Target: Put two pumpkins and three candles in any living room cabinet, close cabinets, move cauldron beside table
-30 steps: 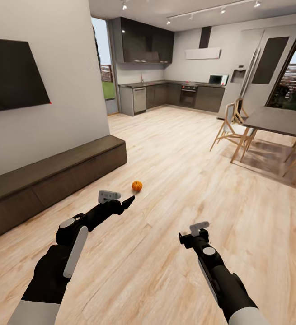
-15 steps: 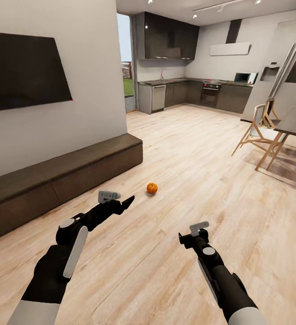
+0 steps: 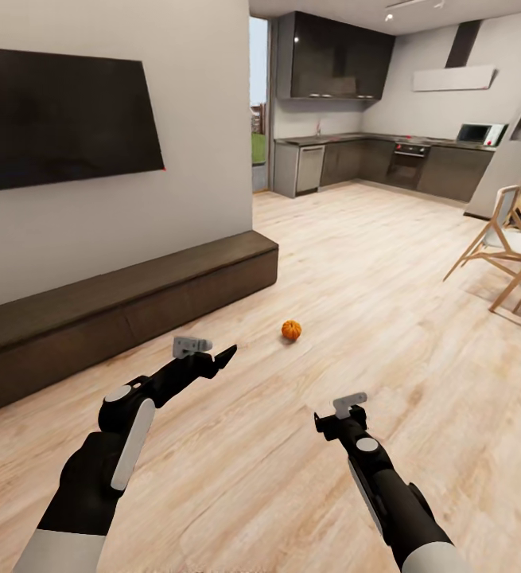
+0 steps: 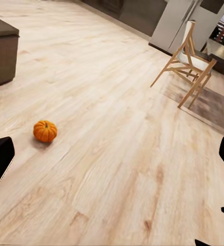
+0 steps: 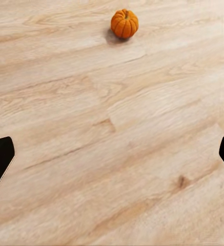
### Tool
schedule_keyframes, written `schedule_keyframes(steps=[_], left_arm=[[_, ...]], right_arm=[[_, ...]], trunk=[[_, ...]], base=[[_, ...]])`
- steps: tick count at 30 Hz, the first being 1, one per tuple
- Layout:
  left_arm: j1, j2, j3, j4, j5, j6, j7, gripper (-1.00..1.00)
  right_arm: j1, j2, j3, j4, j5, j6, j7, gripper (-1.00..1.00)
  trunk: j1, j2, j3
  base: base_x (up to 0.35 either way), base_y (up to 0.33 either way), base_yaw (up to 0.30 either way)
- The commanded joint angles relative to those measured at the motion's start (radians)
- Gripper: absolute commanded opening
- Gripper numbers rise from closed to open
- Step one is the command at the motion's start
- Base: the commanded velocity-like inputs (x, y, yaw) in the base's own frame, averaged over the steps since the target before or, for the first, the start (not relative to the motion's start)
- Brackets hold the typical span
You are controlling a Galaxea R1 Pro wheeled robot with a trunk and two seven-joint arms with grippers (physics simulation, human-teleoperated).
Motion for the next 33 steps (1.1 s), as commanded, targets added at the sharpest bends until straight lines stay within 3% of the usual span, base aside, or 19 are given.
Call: schedule_keyframes(steps=[1, 9, 16, 33], left_arm=[[0.000, 0.000, 0.000, 0.000, 0.000, 0.000, 0.000, 1.00], [0.000, 0.000, 0.002, 0.000, 0.000, 0.001, 0.003, 1.00], [0.000, -0.001, 0.043, 0.001, 0.001, 0.002, 0.005, 1.00], [0.000, -0.002, 0.048, 0.023, 0.002, 0.000, 0.005, 1.00]], right_arm=[[0.000, 0.000, 0.000, 0.000, 0.000, 0.000, 0.000, 1.00], [0.000, 0.000, 0.000, 0.001, 0.000, 0.001, 0.001, 1.00], [0.000, 0.000, 0.000, 0.002, 0.000, 0.000, 0.002, 1.00], [0.000, 0.000, 0.000, 0.017, 0.000, 0.000, 0.002, 1.00]], trunk=[[0.000, 0.000, -0.001], [0.000, 0.000, -0.009], [0.000, 0.000, -0.016], [0.000, 0.000, -0.033]], base=[[0.000, 0.000, 0.238], [0.038, 0.000, 0.238], [0.310, 0.000, 0.238], [0.283, 0.000, 0.238]])
